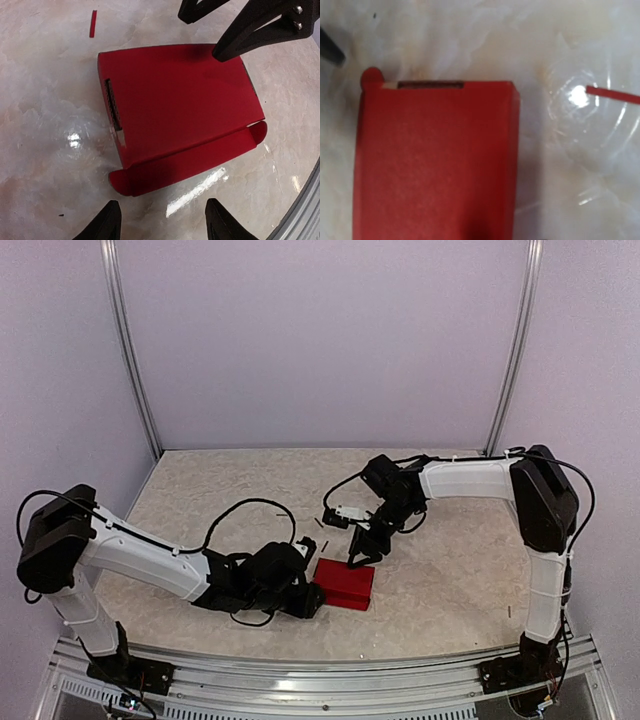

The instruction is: Fold the paper box

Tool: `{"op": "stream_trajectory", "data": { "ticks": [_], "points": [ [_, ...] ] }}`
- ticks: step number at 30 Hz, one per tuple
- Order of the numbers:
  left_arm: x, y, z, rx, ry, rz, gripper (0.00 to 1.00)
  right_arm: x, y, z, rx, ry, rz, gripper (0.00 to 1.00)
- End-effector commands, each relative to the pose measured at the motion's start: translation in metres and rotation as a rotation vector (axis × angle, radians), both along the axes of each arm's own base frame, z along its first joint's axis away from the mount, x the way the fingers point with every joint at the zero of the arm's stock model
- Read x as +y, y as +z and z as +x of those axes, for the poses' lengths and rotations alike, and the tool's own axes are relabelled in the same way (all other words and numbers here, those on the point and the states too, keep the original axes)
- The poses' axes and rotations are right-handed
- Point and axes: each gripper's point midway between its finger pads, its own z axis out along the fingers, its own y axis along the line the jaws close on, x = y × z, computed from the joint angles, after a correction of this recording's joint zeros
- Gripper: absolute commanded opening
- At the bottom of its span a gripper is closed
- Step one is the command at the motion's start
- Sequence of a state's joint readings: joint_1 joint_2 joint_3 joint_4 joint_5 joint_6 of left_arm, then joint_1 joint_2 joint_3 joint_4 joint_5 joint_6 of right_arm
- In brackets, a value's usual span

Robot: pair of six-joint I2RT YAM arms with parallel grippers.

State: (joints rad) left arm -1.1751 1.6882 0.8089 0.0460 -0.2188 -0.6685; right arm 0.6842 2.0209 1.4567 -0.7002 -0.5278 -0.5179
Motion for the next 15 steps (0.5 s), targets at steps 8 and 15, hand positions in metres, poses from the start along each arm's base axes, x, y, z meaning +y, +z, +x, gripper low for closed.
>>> {"op": "stream_trajectory", "data": {
  "ticks": [8, 15],
  "points": [
    [-0.031, 0.006, 0.055, -0.038, -0.115, -0.031, 0.48, -0.038, -0.030, -0.035, 0.179, -0.075, -0.079, 0.40],
    [-0.064, 0.008, 0.069, -0.051, -0.288, -0.034, 0.36, -0.071, -0.023, -0.052, 0.184, -0.121, -0.113, 0.38]
  ]
}}
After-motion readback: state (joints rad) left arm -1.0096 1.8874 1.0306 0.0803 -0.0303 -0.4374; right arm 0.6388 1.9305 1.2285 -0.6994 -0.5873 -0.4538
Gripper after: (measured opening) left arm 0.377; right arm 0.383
